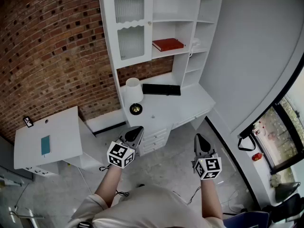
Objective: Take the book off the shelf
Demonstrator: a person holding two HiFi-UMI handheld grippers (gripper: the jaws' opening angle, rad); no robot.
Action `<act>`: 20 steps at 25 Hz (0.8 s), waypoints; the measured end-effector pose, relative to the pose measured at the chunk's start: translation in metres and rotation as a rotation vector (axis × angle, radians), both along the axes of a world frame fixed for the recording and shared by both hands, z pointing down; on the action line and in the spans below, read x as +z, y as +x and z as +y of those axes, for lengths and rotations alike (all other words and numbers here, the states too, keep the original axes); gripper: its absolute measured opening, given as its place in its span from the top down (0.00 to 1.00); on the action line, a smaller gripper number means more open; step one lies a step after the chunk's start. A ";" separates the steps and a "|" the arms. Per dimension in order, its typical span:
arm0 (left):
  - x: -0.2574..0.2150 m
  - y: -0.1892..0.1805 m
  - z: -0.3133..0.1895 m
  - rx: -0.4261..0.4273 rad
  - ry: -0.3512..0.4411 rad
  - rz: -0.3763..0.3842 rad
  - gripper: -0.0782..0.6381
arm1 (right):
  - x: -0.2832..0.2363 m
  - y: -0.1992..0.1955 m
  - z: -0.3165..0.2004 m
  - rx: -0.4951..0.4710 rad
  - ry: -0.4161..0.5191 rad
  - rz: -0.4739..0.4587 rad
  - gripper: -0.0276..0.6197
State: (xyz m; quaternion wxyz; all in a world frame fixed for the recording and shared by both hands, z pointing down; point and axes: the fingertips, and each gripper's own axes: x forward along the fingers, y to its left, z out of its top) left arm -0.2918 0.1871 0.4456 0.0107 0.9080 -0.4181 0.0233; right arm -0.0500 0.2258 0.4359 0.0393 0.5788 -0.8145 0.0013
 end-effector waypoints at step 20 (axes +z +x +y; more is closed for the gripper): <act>0.004 0.003 0.002 0.017 -0.011 0.015 0.90 | 0.007 -0.001 0.004 0.009 -0.015 -0.045 0.95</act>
